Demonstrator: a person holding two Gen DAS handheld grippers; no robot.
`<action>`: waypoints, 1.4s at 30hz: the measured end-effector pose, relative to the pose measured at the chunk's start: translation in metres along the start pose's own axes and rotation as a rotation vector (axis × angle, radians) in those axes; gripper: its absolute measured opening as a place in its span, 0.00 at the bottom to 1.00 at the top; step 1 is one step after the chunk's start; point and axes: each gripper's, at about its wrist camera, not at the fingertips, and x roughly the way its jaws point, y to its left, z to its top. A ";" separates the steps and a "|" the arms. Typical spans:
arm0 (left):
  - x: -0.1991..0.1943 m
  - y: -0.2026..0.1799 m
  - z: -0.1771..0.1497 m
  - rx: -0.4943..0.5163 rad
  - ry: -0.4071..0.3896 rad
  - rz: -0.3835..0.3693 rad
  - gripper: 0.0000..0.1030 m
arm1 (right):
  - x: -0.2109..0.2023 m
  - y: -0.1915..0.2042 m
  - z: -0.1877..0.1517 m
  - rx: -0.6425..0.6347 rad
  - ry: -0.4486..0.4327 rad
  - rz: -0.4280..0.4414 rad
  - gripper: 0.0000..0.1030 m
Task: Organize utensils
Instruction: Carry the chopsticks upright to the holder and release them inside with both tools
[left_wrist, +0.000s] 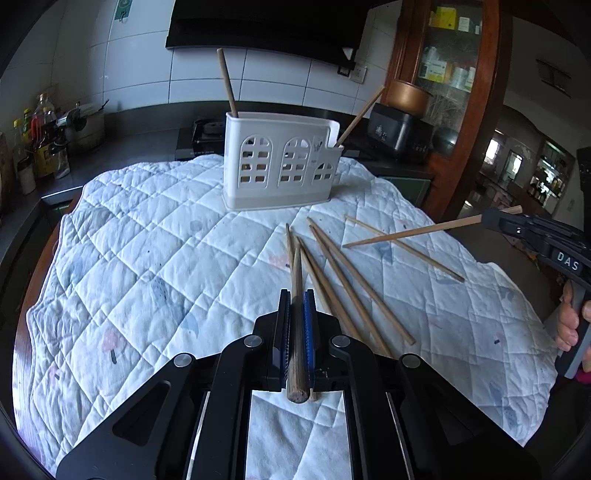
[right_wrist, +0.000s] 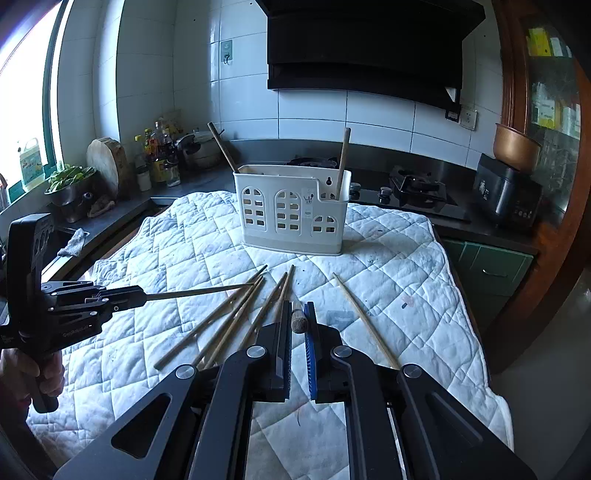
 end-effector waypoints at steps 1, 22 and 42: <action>-0.002 0.000 0.003 0.000 -0.008 -0.006 0.06 | 0.001 0.000 0.005 -0.001 0.000 0.002 0.06; -0.007 0.010 0.109 0.066 -0.081 -0.032 0.05 | -0.007 -0.025 0.194 -0.043 -0.012 0.002 0.06; -0.031 -0.002 0.260 0.119 -0.396 0.083 0.05 | 0.092 -0.038 0.217 -0.076 0.170 -0.094 0.06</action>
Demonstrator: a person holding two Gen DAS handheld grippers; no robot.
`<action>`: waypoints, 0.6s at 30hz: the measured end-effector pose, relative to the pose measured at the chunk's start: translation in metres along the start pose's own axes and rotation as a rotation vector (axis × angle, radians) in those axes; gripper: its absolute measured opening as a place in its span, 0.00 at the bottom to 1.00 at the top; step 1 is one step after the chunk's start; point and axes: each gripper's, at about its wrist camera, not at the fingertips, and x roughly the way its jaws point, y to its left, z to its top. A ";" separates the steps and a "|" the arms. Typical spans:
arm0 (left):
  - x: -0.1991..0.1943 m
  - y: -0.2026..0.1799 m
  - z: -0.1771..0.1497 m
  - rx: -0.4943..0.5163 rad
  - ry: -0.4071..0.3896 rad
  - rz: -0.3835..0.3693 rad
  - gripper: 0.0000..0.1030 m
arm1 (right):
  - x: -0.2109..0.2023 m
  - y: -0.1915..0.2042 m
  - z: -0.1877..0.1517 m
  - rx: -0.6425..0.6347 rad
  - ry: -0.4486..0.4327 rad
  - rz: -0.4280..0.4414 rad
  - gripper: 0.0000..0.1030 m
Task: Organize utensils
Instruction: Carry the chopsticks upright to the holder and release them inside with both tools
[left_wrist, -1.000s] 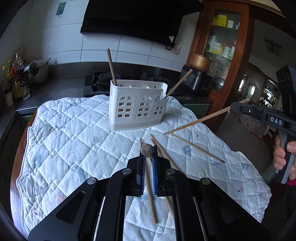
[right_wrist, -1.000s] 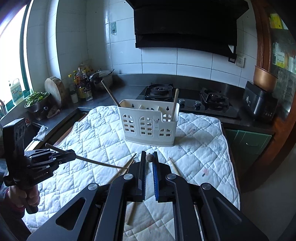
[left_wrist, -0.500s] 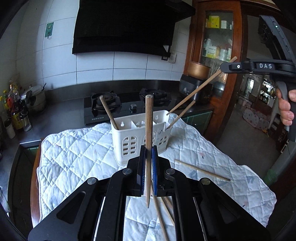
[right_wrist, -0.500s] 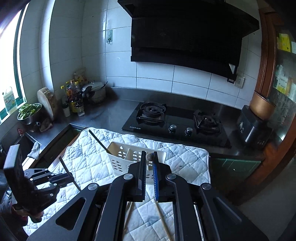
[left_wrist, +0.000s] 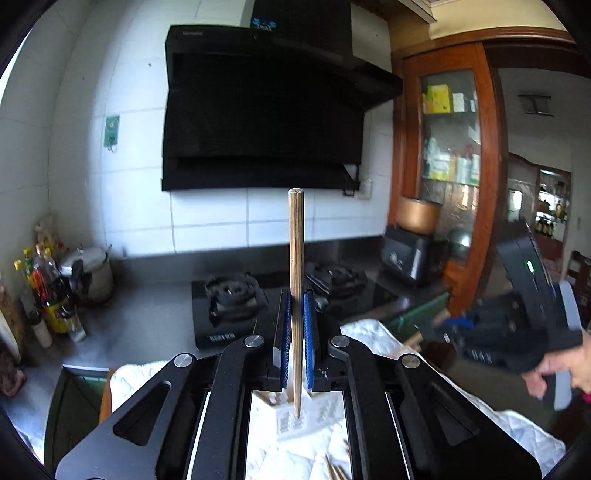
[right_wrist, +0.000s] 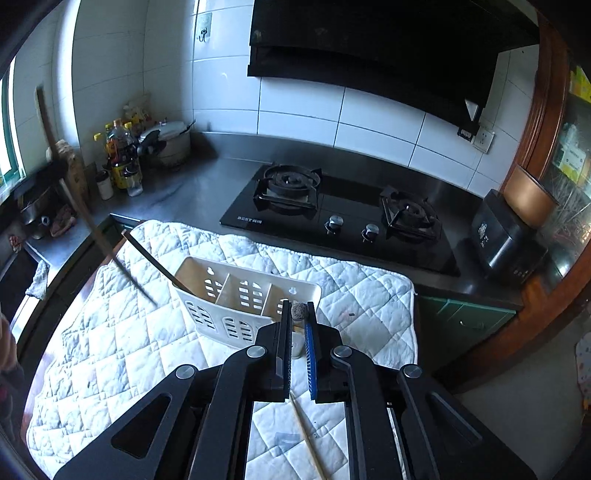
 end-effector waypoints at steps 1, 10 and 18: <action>0.005 -0.001 0.003 0.004 -0.015 0.015 0.05 | 0.003 -0.001 -0.001 0.001 0.005 0.004 0.06; 0.059 0.004 -0.006 -0.036 0.024 0.077 0.05 | 0.016 -0.002 -0.004 -0.006 0.024 0.010 0.06; 0.093 0.026 -0.042 -0.123 0.129 0.058 0.05 | 0.024 -0.001 -0.009 -0.008 0.025 0.024 0.07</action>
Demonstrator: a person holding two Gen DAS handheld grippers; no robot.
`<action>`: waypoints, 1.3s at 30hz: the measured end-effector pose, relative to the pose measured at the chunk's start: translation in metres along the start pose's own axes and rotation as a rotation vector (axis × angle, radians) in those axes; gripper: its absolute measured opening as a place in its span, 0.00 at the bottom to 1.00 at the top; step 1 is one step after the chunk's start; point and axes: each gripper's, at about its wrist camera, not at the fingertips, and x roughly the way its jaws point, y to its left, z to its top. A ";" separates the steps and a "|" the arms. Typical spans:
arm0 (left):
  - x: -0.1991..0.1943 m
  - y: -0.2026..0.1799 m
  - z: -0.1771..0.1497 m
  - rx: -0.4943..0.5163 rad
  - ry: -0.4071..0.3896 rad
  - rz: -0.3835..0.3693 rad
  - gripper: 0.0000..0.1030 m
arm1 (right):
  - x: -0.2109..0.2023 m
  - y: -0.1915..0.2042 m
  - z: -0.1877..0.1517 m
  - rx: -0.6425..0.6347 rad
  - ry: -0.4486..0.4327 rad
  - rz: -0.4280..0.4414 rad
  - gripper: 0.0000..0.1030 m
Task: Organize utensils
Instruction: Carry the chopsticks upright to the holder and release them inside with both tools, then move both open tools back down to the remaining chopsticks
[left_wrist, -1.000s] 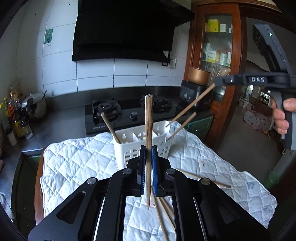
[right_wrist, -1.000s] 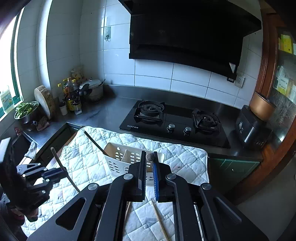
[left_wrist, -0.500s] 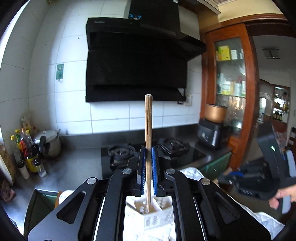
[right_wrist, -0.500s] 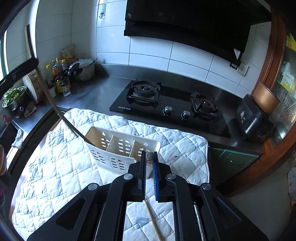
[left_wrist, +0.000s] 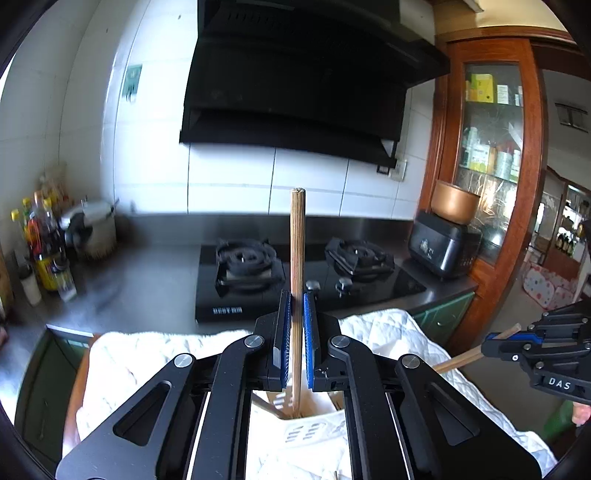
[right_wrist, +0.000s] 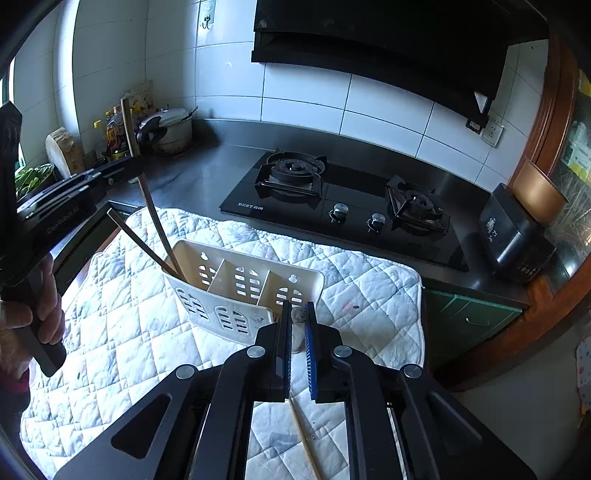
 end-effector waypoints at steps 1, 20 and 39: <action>0.002 0.001 -0.003 0.001 0.009 0.001 0.05 | 0.000 0.000 0.000 0.002 -0.004 0.001 0.07; -0.035 -0.012 -0.010 0.050 -0.010 -0.021 0.09 | -0.052 -0.014 -0.020 0.064 -0.141 0.009 0.30; -0.123 -0.006 -0.112 -0.011 0.085 -0.092 0.36 | -0.035 -0.026 -0.208 0.118 -0.067 0.056 0.30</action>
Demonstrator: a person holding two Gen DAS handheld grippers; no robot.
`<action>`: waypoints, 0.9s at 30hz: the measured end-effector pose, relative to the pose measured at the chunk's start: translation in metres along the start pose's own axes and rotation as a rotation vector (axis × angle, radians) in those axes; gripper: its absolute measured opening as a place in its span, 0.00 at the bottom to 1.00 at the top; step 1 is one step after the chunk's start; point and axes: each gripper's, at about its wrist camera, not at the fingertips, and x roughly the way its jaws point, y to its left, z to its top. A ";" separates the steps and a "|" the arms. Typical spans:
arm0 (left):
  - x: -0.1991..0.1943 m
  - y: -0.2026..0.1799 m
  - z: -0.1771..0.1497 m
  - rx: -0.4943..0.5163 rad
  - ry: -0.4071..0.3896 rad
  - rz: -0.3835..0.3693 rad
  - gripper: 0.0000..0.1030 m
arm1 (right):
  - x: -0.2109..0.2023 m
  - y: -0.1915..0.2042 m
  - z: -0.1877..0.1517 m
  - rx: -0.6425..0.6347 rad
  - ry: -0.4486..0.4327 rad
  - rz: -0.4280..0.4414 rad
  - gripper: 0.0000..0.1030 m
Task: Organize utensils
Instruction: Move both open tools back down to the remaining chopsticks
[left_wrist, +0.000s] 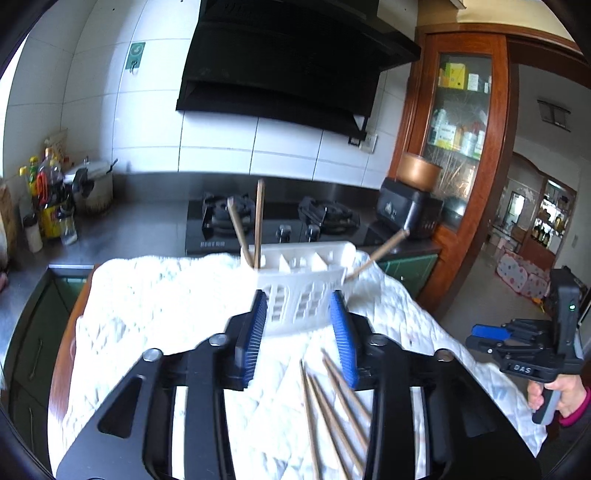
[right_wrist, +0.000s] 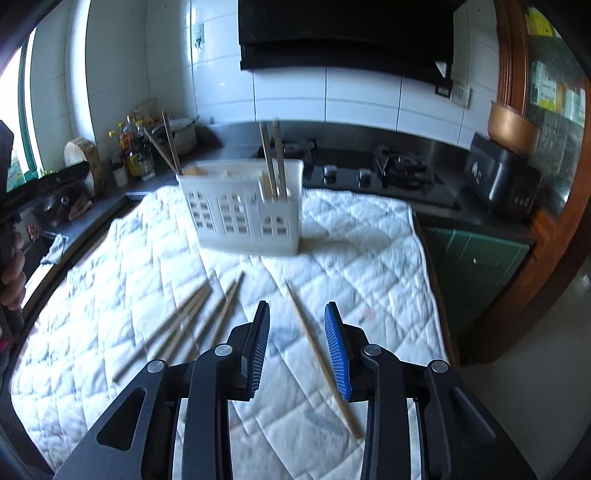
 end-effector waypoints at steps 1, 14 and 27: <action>0.000 0.000 -0.006 0.000 0.010 0.006 0.36 | 0.005 -0.003 -0.009 0.003 0.012 0.001 0.30; -0.003 0.010 -0.093 -0.078 0.149 0.043 0.39 | 0.063 -0.023 -0.073 -0.109 0.133 -0.075 0.30; -0.006 0.019 -0.133 -0.105 0.225 0.083 0.39 | 0.084 -0.025 -0.074 -0.165 0.185 -0.047 0.20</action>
